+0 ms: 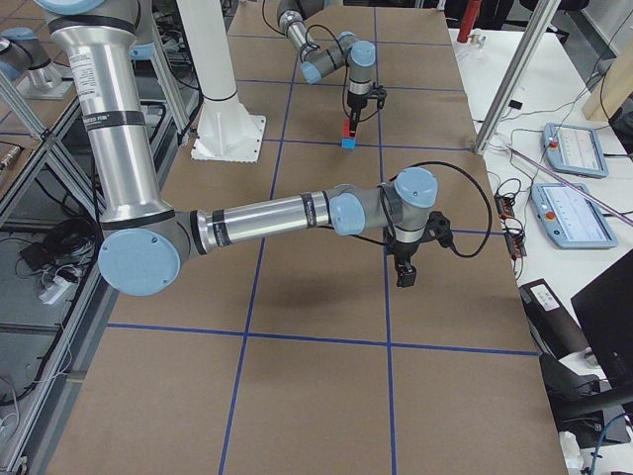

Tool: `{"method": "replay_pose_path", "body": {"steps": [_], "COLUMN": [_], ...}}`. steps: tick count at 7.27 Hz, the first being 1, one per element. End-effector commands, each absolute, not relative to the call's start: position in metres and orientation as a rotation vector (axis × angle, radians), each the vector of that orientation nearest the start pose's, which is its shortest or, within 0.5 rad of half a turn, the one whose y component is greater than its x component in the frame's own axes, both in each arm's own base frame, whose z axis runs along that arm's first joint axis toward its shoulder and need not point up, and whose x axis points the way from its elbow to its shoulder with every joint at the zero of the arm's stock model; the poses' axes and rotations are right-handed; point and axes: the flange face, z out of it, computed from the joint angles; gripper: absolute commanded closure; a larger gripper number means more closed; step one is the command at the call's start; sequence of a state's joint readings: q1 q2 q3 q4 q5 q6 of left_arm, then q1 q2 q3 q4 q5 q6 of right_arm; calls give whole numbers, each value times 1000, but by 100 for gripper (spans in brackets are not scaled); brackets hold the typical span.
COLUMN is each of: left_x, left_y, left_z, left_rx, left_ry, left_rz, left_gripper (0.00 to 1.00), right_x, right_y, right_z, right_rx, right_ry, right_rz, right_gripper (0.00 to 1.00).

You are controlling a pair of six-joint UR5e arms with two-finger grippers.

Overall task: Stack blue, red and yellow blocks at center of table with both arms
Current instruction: 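Lower the red cube onto the blue cube and open the left gripper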

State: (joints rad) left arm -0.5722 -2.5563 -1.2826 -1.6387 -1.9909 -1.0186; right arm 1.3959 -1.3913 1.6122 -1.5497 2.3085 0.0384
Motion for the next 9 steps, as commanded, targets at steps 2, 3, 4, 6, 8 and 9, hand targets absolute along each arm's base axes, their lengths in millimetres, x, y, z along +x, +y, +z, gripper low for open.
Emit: {"method": "replay_pose_path", "body": {"steps": [2, 3, 4, 6, 8, 9], "left_x": [616, 616, 615, 610, 576, 533], "left_y": [-508, -508, -508, -506, -508, -509], "left_z": [145, 145, 145, 142, 130, 140], "left_rx": [81, 80, 80, 82, 75, 49], "left_ry": [857, 857, 855, 860, 845, 847], "left_rz": [141, 139, 138, 141, 115, 116], "left_gripper": [33, 17, 2, 1, 1, 1], "right_x": [-34, -34, -34, -34, -35, -35], "right_y": [-576, -576, -576, -576, -576, -577], "right_z": [543, 543, 543, 543, 542, 541], "right_rx": [151, 149, 150, 149, 150, 153], "right_ry": [-756, -756, -754, -754, -756, -755], "right_rz": [-219, -218, -217, -216, -217, -216], "right_gripper": [0, 0, 0, 0, 0, 0]}}
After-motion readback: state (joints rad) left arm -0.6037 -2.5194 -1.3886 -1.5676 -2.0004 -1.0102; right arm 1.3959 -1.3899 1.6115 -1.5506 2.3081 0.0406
